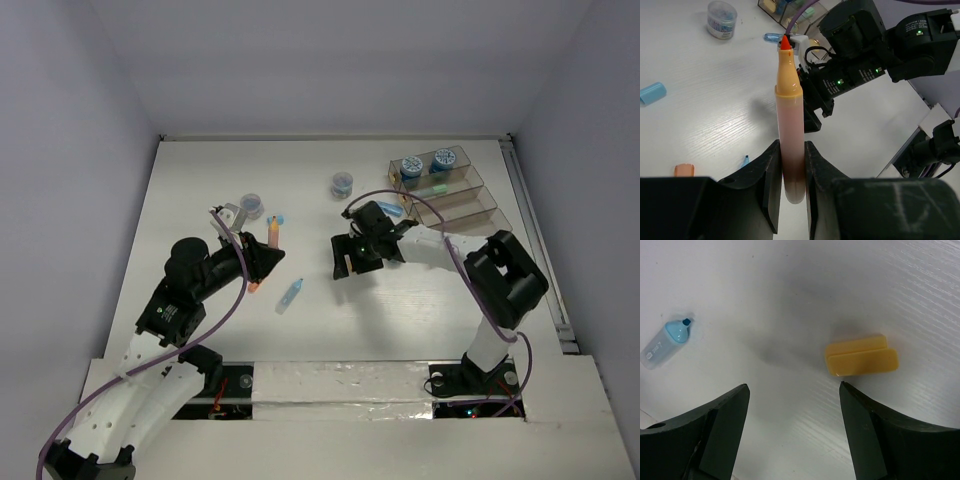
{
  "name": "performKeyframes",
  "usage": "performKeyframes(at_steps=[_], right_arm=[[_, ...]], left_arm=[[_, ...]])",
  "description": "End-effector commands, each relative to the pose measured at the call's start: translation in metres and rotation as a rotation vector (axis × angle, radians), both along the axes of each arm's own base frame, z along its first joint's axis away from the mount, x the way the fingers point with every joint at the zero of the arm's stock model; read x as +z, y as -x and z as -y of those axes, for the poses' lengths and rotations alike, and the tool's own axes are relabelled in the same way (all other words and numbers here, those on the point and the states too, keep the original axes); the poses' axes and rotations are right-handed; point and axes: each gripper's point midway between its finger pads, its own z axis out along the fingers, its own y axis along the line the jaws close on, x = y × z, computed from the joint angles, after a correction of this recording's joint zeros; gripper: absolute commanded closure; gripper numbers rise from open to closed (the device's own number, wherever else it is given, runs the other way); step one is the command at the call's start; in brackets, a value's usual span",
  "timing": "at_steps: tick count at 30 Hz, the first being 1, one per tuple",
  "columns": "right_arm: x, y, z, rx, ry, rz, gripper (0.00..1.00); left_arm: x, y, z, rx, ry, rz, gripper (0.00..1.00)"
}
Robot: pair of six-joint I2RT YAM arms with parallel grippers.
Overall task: Sort the stationery into containers
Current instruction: Close the pen cap on the pen.
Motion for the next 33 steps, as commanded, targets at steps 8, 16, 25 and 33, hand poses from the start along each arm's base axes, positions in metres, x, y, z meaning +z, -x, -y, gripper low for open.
performKeyframes(at_steps=[8, 16, 25, 33], right_arm=[[0.004, -0.026, -0.022, 0.002, -0.045, 0.074, 0.2], [0.009, -0.043, -0.039, -0.023, -0.09, 0.09, 0.2], [0.012, -0.068, -0.042, -0.1, -0.083, 0.152, 0.2], [0.031, -0.084, -0.049, -0.147, -0.122, 0.213, 0.19]], left_arm=[[0.015, -0.001, 0.003, -0.013, 0.014, 0.053, 1.0], [0.014, -0.001, 0.003, -0.015, 0.012, 0.052, 1.0], [0.014, -0.001, 0.003, -0.015, 0.012, 0.053, 1.0], [0.014, -0.003, 0.001, -0.004, 0.011, 0.05, 1.0]])
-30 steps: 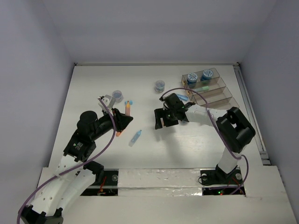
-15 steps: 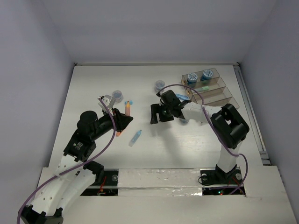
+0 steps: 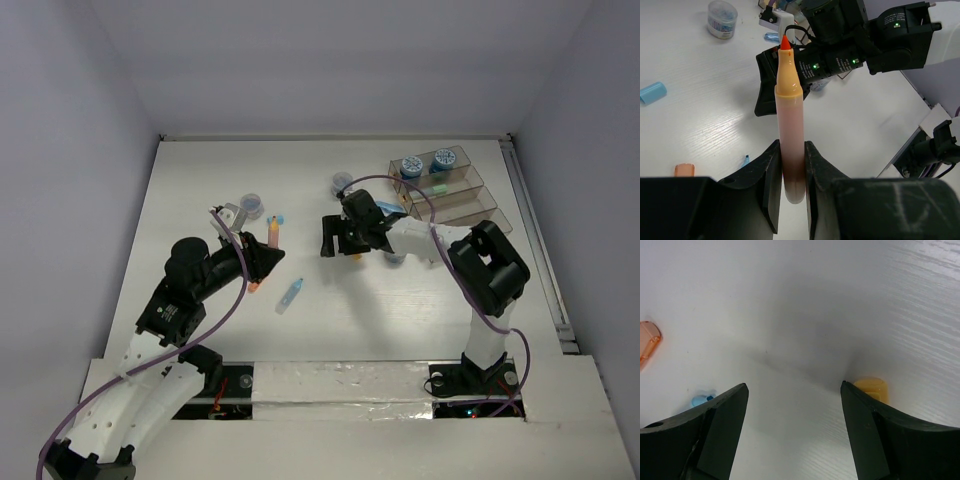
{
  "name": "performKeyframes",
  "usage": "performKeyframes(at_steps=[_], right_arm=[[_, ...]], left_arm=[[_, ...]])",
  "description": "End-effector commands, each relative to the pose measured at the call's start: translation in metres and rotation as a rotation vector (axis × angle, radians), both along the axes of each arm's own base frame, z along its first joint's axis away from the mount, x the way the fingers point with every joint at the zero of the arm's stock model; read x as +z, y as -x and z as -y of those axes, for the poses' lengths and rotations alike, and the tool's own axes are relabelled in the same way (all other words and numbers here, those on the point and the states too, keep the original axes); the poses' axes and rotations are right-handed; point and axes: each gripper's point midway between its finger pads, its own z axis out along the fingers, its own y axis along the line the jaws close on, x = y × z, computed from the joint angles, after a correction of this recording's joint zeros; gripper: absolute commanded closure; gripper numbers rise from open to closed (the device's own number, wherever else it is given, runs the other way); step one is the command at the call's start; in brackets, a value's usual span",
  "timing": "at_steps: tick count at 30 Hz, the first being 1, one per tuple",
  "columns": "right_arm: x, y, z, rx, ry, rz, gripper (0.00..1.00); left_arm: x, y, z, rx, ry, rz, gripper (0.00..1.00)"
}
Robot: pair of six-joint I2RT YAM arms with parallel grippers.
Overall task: Sort the stationery into containers
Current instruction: Close the pen cap on the pen.
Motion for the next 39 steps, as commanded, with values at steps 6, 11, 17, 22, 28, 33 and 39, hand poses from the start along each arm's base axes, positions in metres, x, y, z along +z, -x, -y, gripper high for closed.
performKeyframes(at_steps=[6, 11, 17, 22, 28, 33, 39], right_arm=[[0.061, -0.029, -0.018, -0.033, -0.11, 0.177, 0.19], [0.058, -0.026, 0.006, -0.074, -0.018, 0.201, 0.2], [0.039, -0.029, 0.032, -0.063, 0.168, 0.196, 0.2], [0.021, -0.026, 0.04, 0.02, 0.286, 0.151, 0.2], [0.006, -0.023, 0.04, 0.073, 0.324, 0.118, 0.21], [-0.004, -0.026, 0.041, 0.095, 0.366, 0.098, 0.26], [-0.015, -0.025, 0.045, 0.103, 0.4, 0.079, 0.38]], left_arm=[[0.015, -0.002, 0.0, -0.001, 0.014, 0.055, 1.0], [0.015, -0.002, 0.0, -0.002, 0.014, 0.055, 1.0], [0.015, -0.002, 0.0, -0.002, 0.015, 0.056, 1.0], [0.015, -0.002, 0.0, -0.001, 0.014, 0.055, 1.0], [0.014, -0.003, 0.001, -0.002, 0.013, 0.052, 1.0], [0.014, -0.003, 0.0, -0.001, 0.012, 0.051, 1.0], [0.013, -0.003, 0.0, 0.001, 0.012, 0.048, 1.0]])
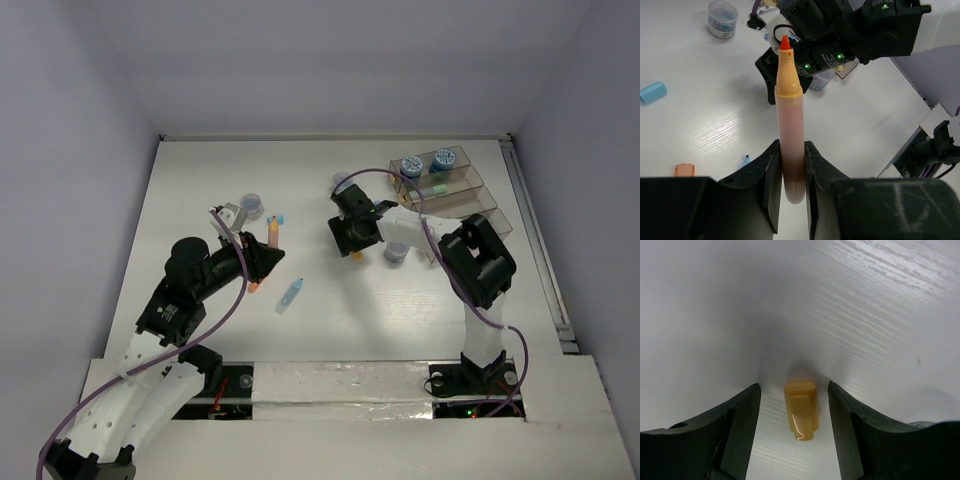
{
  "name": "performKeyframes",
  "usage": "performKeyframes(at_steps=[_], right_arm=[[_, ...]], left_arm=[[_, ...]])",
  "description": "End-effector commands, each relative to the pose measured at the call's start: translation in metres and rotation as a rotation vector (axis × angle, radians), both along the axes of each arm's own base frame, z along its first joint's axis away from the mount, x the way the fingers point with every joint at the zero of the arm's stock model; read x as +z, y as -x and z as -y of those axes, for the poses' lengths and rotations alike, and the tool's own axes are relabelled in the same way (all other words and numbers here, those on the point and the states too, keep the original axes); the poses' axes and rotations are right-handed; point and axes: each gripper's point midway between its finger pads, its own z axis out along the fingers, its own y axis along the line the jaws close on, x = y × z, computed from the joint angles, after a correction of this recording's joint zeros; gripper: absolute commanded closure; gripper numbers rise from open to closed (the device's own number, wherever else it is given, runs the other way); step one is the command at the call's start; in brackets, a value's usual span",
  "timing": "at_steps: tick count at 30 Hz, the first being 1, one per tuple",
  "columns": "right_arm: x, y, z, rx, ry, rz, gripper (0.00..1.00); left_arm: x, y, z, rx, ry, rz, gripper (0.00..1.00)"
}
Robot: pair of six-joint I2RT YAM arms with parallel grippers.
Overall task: Sort the stationery into containers
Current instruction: Close the pen cap on the pen.
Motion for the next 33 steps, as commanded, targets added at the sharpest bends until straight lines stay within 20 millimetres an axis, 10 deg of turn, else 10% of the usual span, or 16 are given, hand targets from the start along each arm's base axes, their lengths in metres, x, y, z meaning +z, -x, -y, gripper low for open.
performKeyframes(at_steps=[1, 9, 18, 33], right_arm=[[-0.001, -0.002, -0.001, 0.016, 0.033, 0.001, 0.42], [-0.002, 0.0, 0.004, 0.008, 0.046, -0.006, 0.51], [0.019, -0.011, 0.002, -0.043, 0.008, 0.074, 0.96], [0.294, -0.061, -0.08, -0.144, -0.869, 0.568, 1.0]], left_arm=[[0.014, -0.003, 0.001, -0.002, 0.012, 0.05, 1.0], [0.013, -0.003, 0.001, -0.002, 0.011, 0.047, 1.0], [0.011, -0.003, 0.002, -0.008, 0.008, 0.039, 1.0], [-0.004, -0.02, 0.006, 0.015, -0.023, -0.029, 1.0]])
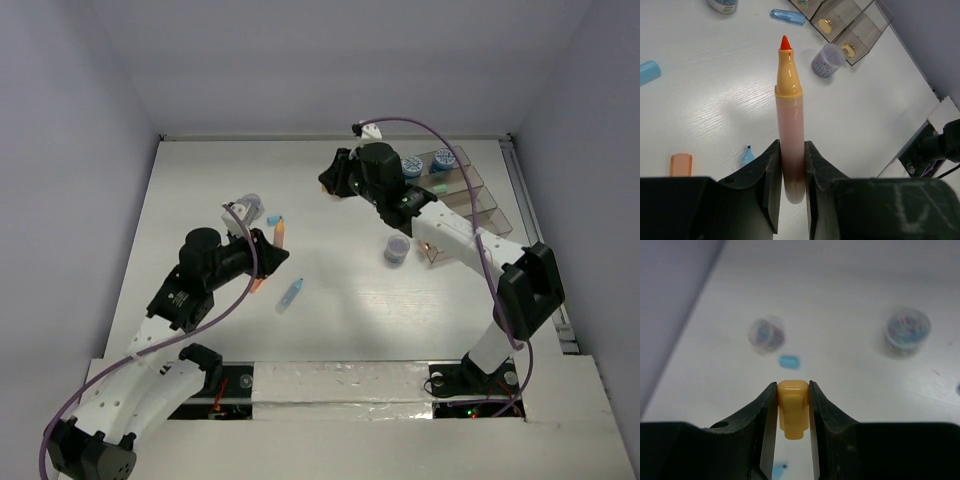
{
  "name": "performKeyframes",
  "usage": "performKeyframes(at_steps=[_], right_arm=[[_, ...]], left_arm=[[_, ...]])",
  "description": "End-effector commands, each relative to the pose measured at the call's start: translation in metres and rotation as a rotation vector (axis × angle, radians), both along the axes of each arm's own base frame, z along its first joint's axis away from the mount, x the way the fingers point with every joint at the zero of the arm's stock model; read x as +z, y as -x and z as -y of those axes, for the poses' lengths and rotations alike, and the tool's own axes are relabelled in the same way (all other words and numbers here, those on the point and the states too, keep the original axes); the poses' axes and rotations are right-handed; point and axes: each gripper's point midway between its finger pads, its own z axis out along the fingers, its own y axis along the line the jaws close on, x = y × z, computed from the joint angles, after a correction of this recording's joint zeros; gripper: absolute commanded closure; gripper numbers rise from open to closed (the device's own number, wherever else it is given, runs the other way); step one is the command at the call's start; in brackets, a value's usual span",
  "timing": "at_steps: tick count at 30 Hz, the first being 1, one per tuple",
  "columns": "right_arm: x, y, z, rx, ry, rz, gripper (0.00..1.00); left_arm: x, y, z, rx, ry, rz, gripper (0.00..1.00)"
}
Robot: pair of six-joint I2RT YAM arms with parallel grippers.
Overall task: Sort the stationery into containers
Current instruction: Close the pen cap on the pen.
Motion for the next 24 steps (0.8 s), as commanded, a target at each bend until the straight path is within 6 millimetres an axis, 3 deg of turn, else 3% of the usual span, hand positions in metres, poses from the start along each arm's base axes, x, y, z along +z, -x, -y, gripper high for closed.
performKeyframes(at_steps=[1, 5, 7, 15, 24], right_arm=[[0.088, -0.006, -0.035, 0.04, -0.309, 0.147, 1.0], [0.116, 0.006, -0.057, 0.078, -0.424, 0.195, 1.0], [0.119, 0.013, -0.062, 0.09, -0.468, 0.192, 1.0], [0.101, 0.047, -0.079, 0.211, -0.623, 0.101, 0.99], [0.101, 0.061, -0.085, 0.266, -0.664, 0.079, 0.98]], left_arm=[[0.016, -0.014, -0.002, 0.039, -0.005, 0.051, 1.0], [0.011, -0.017, -0.004, 0.057, -0.017, 0.033, 1.0], [0.009, -0.018, -0.003, 0.057, -0.015, 0.027, 1.0], [0.0, -0.023, 0.001, 0.051, -0.036, -0.023, 1.0], [-0.002, -0.034, 0.002, 0.068, -0.061, -0.022, 1.0]])
